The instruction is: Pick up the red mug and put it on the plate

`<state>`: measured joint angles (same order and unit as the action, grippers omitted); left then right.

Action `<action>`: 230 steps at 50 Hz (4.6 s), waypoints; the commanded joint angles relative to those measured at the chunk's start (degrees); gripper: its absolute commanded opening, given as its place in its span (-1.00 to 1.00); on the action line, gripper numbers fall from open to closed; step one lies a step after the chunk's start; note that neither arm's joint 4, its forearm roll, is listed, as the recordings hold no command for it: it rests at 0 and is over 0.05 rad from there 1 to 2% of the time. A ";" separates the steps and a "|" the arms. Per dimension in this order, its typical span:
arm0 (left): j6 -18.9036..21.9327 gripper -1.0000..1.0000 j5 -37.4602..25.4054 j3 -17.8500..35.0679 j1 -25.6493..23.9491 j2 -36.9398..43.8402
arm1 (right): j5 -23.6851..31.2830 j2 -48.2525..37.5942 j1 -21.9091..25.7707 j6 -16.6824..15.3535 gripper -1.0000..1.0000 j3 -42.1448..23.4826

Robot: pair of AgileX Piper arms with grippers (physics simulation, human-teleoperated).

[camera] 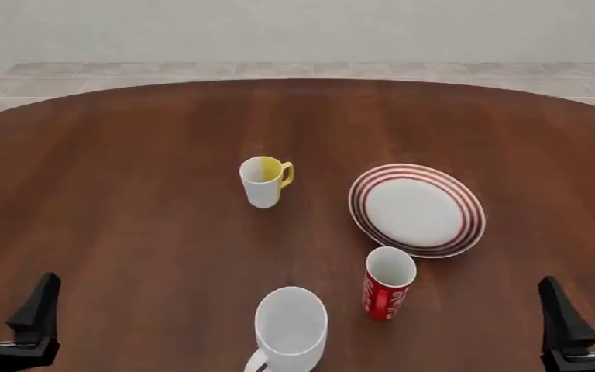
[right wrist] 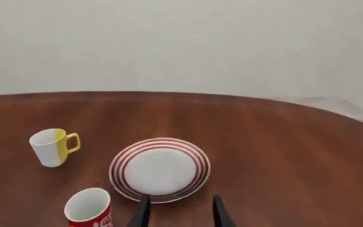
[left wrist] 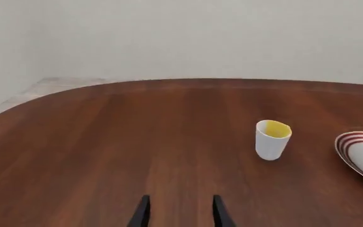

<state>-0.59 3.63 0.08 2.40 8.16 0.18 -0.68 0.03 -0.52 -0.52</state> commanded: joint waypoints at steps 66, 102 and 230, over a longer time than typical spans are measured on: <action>-1.15 1.00 -4.98 1.08 -1.54 -7.47 | 33.57 -51.98 11.19 8.41 1.00 -61.93; -1.31 1.00 -7.96 4.27 -1.15 -7.95 | 36.89 -63.58 18.61 12.23 1.00 -57.97; -2.34 1.00 -8.30 5.13 -0.96 -8.06 | 22.02 -66.71 30.95 32.51 1.00 -32.52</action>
<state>-2.83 -4.67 5.18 1.47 0.10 24.10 -66.70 30.33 29.84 -34.85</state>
